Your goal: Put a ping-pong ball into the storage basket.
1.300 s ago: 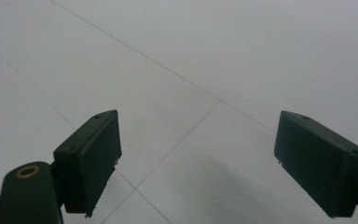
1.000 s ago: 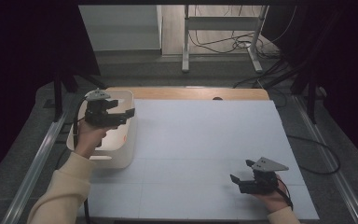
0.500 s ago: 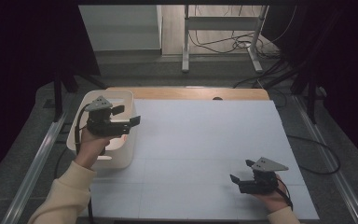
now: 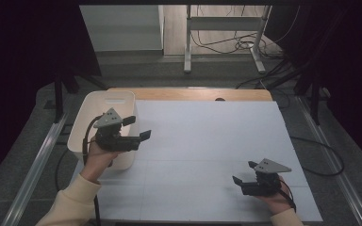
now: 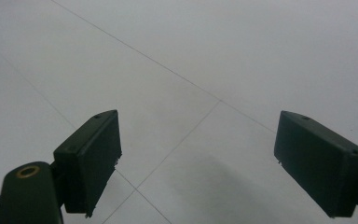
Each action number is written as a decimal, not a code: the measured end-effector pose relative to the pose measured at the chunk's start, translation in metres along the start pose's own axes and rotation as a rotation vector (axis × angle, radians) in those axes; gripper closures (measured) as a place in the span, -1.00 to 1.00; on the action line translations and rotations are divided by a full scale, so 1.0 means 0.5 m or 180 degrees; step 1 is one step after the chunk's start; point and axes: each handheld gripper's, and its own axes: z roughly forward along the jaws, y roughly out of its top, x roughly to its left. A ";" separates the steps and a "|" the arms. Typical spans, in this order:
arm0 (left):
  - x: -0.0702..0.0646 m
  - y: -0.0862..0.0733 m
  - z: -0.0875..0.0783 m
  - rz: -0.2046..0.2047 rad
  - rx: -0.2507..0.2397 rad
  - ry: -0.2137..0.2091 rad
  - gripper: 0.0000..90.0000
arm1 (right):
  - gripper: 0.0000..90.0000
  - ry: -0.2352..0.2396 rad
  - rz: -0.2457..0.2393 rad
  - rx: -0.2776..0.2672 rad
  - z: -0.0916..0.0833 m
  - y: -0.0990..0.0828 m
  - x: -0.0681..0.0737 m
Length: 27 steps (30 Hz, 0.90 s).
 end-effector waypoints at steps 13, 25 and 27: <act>-0.055 -0.051 0.005 0.0107 0.0050 -0.0198 -0.56 | -0.66 0.0009 -0.0003 -0.0011 0.000 0.000 0.000; -0.106 -0.100 0.007 0.0464 0.0104 -0.0020 -0.55 | -0.66 0.0002 0.0004 -0.0017 0.001 0.001 0.000; -0.112 -0.105 0.007 0.0472 0.0116 -0.0061 -0.56 | -0.66 0.0006 0.0003 -0.0019 0.001 0.001 0.000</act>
